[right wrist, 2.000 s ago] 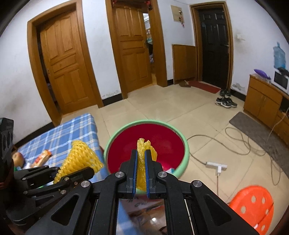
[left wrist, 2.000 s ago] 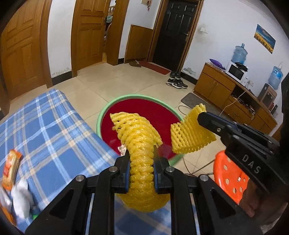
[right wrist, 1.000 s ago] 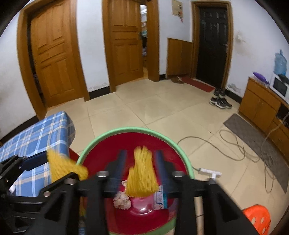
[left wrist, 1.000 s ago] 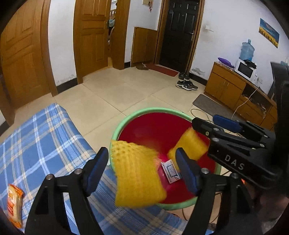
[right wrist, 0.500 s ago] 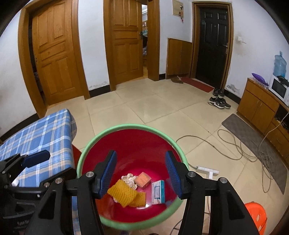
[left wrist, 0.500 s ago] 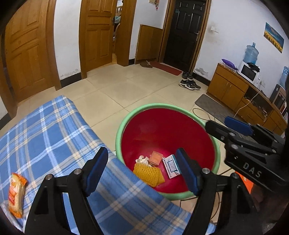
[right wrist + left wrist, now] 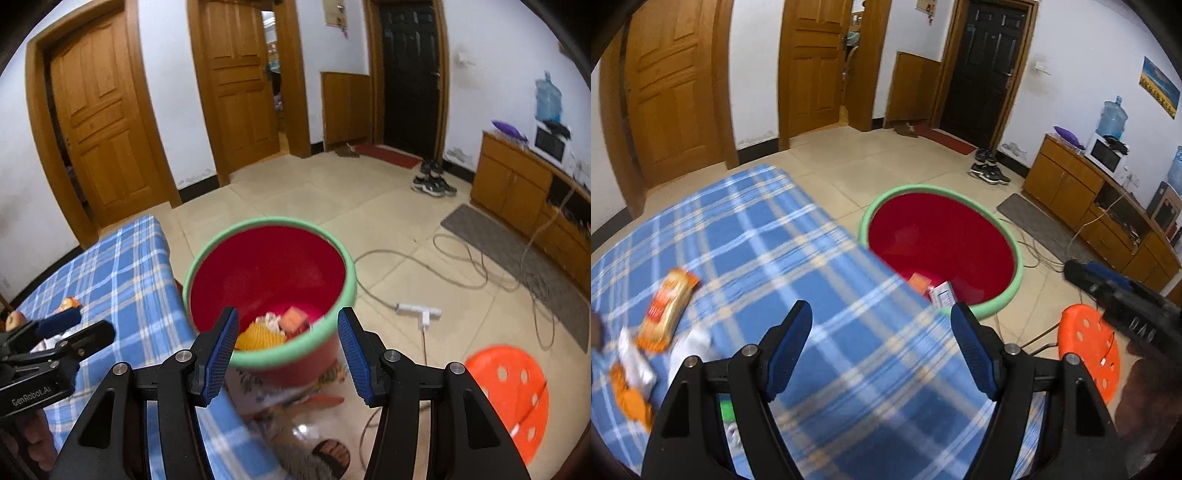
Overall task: Collect trash
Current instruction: 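Move both open tools back over the table toward the sock and orange cloth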
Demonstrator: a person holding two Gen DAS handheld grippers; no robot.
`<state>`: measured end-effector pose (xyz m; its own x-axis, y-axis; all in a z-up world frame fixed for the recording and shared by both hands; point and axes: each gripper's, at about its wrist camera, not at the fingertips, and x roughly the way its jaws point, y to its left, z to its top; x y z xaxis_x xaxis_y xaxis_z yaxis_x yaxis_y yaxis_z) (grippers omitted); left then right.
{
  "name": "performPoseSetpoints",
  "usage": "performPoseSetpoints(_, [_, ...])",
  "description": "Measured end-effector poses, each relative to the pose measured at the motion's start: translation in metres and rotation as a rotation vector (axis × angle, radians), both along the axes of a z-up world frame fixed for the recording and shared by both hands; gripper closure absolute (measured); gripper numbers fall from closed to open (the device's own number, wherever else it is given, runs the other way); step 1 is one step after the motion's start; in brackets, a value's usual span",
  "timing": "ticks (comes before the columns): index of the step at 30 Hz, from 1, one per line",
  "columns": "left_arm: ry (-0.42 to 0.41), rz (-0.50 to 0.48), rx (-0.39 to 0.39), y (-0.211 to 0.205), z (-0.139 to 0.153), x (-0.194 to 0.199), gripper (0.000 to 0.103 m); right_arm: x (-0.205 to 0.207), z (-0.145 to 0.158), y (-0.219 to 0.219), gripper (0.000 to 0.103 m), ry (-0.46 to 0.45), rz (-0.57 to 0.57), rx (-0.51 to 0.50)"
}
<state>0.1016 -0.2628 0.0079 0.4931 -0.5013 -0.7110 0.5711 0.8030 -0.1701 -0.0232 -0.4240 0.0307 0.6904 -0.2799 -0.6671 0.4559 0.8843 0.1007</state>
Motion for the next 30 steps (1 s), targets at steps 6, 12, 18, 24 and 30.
performPoseSetpoints(6, [0.018, 0.019, -0.025, 0.02, 0.001, -0.012, 0.026, -0.009, 0.012, 0.015, 0.046, -0.017, 0.003, 0.006])
performPoseSetpoints(12, [-0.004, 0.071, -0.026, 0.05, 0.001, -0.016, 0.026, -0.004, 0.011, 0.042, 0.046, -0.014, 0.07, -0.004])
performPoseSetpoints(18, [-0.041, 0.192, -0.021, 0.108, 0.005, -0.016, 0.026, 0.014, 0.008, 0.072, 0.046, -0.019, 0.154, 0.001])
performPoseSetpoints(24, [-0.026, 0.362, -0.037, 0.186, -0.003, -0.018, 0.026, 0.04, 0.006, 0.124, 0.046, -0.04, 0.29, 0.025])
performPoseSetpoints(30, [-0.035, 0.53, -0.035, 0.267, -0.001, -0.039, 0.026, 0.062, 0.001, 0.188, 0.046, -0.052, 0.442, 0.045])
